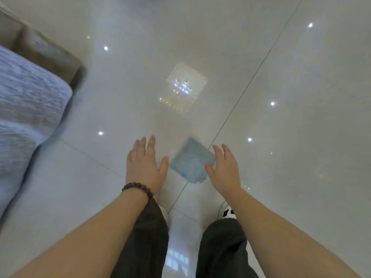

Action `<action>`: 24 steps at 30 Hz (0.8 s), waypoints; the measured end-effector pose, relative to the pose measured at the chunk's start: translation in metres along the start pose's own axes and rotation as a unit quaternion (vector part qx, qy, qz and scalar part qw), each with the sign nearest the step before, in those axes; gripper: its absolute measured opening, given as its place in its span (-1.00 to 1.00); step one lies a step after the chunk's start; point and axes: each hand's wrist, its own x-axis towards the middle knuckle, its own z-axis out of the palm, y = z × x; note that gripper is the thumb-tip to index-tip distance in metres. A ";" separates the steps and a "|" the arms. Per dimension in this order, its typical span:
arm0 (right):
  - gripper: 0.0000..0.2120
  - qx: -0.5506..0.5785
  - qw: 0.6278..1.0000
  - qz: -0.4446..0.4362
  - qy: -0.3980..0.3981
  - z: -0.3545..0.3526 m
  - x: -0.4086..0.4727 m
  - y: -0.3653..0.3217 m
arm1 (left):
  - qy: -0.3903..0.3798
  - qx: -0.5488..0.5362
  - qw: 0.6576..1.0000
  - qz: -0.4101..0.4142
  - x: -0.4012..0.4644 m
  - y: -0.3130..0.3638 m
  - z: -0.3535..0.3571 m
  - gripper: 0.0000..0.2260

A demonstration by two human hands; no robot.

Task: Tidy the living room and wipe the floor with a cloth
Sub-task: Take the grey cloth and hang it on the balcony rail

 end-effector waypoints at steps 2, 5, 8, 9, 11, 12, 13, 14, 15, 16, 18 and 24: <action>-0.38 0.011 0.999 0.028 0.011 0.042 0.041 0.011 | -0.003 0.016 1.000 0.020 0.040 -0.017 0.036 -0.40; -0.34 -0.018 0.998 0.051 0.023 0.096 0.081 0.021 | -0.012 0.032 0.999 0.042 0.078 -0.039 0.077 -0.39; -0.35 -0.052 0.994 0.081 0.050 0.133 0.103 0.029 | -0.028 0.058 0.996 0.054 0.098 -0.058 0.104 -0.39; -0.38 -0.062 0.991 0.094 0.068 0.142 0.108 0.031 | -0.030 0.063 0.996 0.056 0.102 -0.064 0.110 -0.39; -0.46 -0.080 0.987 0.110 0.085 0.150 0.116 0.032 | -0.025 0.070 0.995 0.062 0.109 -0.073 0.117 -0.40; -0.51 -0.083 0.988 0.105 0.080 0.152 0.118 0.031 | -0.023 0.074 0.995 0.066 0.111 -0.076 0.118 -0.40; -0.59 -0.081 0.990 0.092 0.070 0.153 0.119 0.031 | -0.025 0.077 0.994 0.067 0.112 -0.078 0.118 -0.40; -0.66 -0.072 0.993 0.074 0.057 0.152 0.118 0.030 | -0.029 0.077 0.995 0.065 0.111 -0.078 0.117 -0.41; -0.72 -0.059 0.996 0.057 0.046 0.150 0.116 0.030 | -0.031 0.074 0.995 0.060 0.109 -0.076 0.114 -0.40; -0.74 -0.036 0.998 0.044 0.038 0.145 0.112 0.030 | -0.029 0.068 0.996 0.057 0.107 -0.073 0.110 -0.40; -0.77 0.022 0.998 0.031 0.044 0.125 0.102 0.022 | -0.020 0.053 0.997 0.059 0.100 -0.061 0.094 -0.39; -0.83 0.094 0.986 -0.059 0.126 0.013 0.061 -0.037 | 0.019 0.002 0.997 0.076 0.064 -0.004 0.003 -0.33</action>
